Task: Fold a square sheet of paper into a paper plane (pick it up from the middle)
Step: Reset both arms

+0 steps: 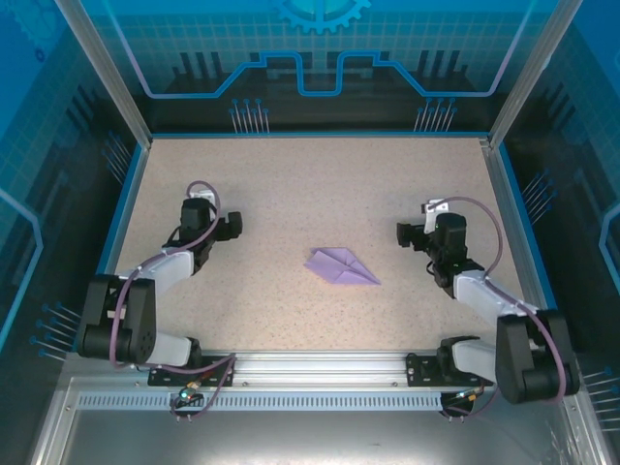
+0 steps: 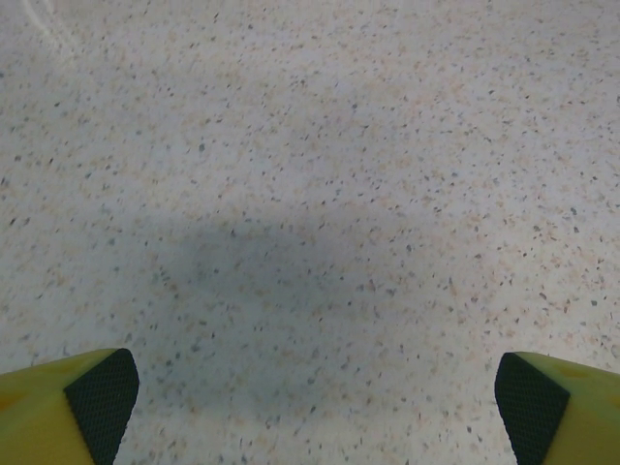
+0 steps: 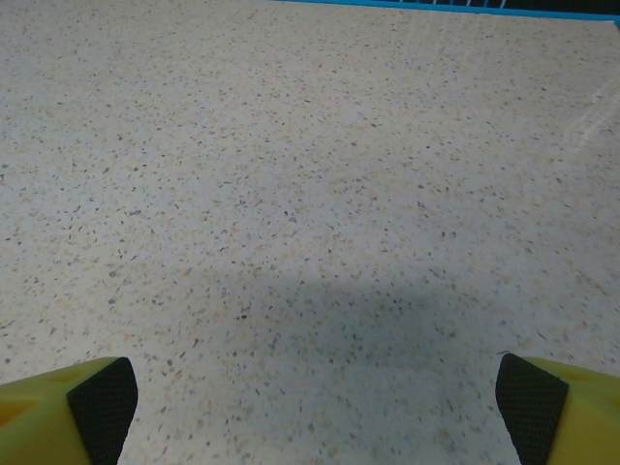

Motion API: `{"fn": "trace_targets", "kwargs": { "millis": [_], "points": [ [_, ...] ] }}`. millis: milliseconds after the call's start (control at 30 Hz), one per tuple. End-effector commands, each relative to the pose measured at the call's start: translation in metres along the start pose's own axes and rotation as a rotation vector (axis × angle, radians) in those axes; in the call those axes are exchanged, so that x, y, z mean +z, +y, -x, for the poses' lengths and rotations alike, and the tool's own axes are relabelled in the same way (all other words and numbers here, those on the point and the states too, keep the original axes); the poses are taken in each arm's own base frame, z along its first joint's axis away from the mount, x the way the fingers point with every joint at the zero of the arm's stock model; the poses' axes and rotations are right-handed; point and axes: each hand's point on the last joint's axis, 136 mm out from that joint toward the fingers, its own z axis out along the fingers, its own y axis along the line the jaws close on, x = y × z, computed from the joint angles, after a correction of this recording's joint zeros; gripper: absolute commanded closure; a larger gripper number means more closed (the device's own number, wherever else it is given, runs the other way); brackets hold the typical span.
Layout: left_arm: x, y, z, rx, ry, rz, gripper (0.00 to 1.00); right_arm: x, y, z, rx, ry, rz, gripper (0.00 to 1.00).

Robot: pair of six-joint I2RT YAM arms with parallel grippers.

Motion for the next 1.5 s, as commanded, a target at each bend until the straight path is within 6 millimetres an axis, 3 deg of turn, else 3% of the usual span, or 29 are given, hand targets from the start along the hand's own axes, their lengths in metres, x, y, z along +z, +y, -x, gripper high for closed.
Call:
{"fn": "trace_targets", "kwargs": {
  "millis": [0,133,667,1467],
  "points": [
    [0.004,-0.006,0.01,0.037,-0.073,-0.038,0.01,0.01,0.0,0.021,-0.02,-0.103,0.025,0.01],
    [0.009,-0.008,0.014,0.038,-0.07,-0.04,0.01,0.027,0.0,0.022,-0.033,-0.069,0.035,0.01],
    [0.01,-0.014,0.017,0.062,-0.09,-0.076,0.01,0.044,-0.006,0.016,-0.019,-0.057,0.039,0.01],
    [0.011,-0.013,0.014,0.073,-0.164,-0.088,0.01,0.04,-0.003,0.008,-0.04,-0.118,0.029,0.01]
  ]
}}
